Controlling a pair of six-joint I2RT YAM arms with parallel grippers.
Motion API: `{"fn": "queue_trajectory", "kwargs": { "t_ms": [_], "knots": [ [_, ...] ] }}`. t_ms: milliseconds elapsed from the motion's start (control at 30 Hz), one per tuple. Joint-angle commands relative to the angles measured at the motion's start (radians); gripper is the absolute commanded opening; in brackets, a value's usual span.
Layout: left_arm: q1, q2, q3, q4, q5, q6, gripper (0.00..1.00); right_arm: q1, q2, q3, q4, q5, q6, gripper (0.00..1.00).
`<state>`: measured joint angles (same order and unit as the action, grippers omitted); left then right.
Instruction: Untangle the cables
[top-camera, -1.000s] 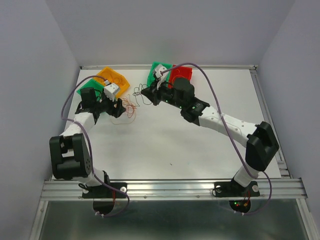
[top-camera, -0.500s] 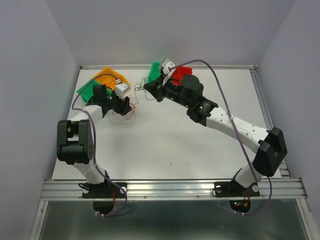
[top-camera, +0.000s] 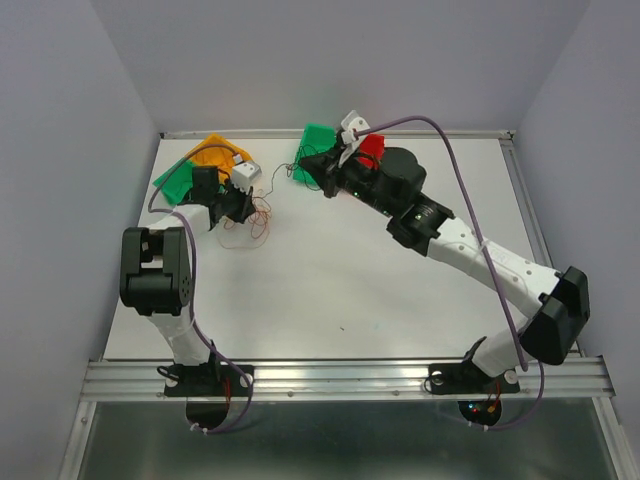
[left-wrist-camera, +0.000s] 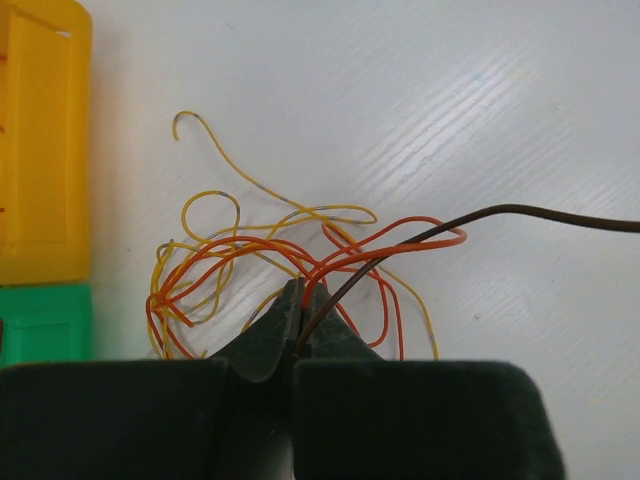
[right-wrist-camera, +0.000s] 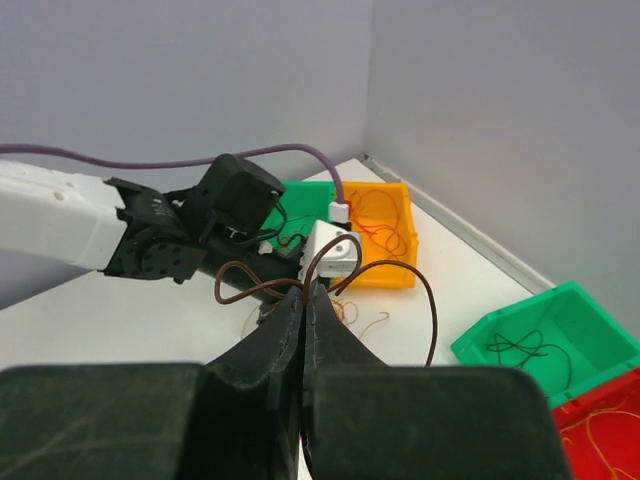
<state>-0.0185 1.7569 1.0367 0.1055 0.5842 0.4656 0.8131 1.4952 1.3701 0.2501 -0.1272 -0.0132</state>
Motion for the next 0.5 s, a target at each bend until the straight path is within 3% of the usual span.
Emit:
{"fn": "queue_trajectory", "kwargs": {
  "t_ms": [0,200,467],
  "knots": [
    [0.011,-0.001,0.025,0.033,-0.049,-0.038,0.00,-0.002,-0.101,0.050,0.025,0.148,-0.050,0.01],
    [0.055,0.013,0.042,0.023,-0.044,-0.048,0.00,-0.017,-0.161,0.069,0.012,0.267,-0.091,0.01],
    [0.068,-0.005,0.033,0.019,-0.023,-0.042,0.00,-0.026,-0.176,0.061,-0.003,0.281,-0.097,0.01]
  ]
}}
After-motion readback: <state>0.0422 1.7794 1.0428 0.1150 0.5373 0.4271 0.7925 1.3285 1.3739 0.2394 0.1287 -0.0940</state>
